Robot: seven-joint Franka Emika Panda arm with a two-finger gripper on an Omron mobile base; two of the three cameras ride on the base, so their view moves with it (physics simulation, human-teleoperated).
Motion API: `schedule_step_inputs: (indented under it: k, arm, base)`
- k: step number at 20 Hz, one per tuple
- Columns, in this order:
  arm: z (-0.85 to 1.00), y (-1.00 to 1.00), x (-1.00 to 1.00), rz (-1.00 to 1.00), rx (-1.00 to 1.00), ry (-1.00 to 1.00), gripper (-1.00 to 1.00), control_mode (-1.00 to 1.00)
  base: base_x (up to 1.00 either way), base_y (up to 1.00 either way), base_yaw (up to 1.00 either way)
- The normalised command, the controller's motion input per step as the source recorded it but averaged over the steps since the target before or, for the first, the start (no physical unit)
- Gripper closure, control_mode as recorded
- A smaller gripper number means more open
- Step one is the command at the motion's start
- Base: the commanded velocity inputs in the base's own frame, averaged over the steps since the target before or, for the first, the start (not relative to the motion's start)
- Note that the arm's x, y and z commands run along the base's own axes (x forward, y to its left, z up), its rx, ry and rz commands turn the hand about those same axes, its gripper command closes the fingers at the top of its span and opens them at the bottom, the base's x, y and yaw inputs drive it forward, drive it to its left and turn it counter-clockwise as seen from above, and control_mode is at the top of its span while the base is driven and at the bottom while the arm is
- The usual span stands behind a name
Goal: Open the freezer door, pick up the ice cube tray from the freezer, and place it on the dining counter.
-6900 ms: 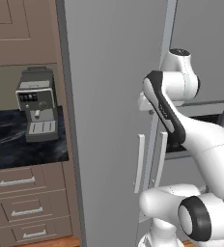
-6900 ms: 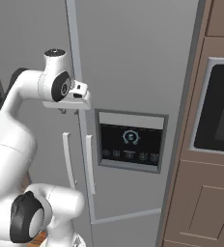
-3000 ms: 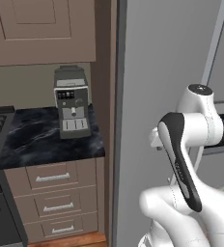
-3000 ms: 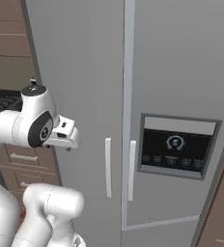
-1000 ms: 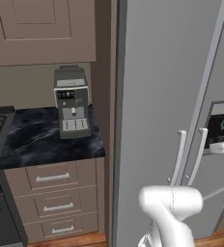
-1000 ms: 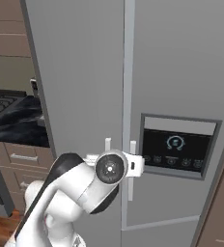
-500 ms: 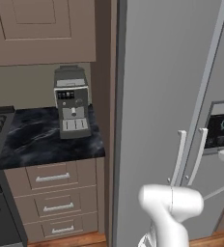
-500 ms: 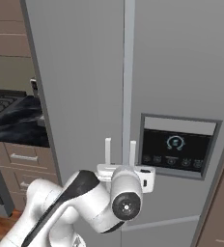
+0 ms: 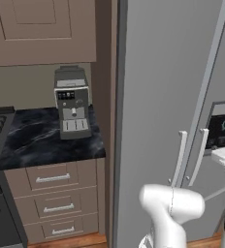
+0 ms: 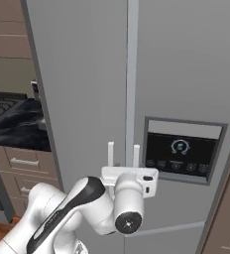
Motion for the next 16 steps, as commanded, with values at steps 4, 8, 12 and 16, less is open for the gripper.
schedule_step_inputs:
  k: [4,8,12,16]
  arm:
    - [-0.10,-0.02,0.44,0.00,0.02,-0.14,-1.00,-1.00]
    - [-0.05,-0.10,0.34,0.00,0.05,-0.05,-1.00,-1.00]
    - [0.00,-0.07,0.28,0.00,0.03,0.00,-1.00,-1.00]
    - [-0.02,-0.01,0.30,0.00,0.01,0.00,-1.00,-1.00]
  base:
    - [0.00,0.00,0.00]
    - [0.00,0.00,0.00]
    - [0.00,0.00,0.00]
    - [0.00,0.00,0.00]
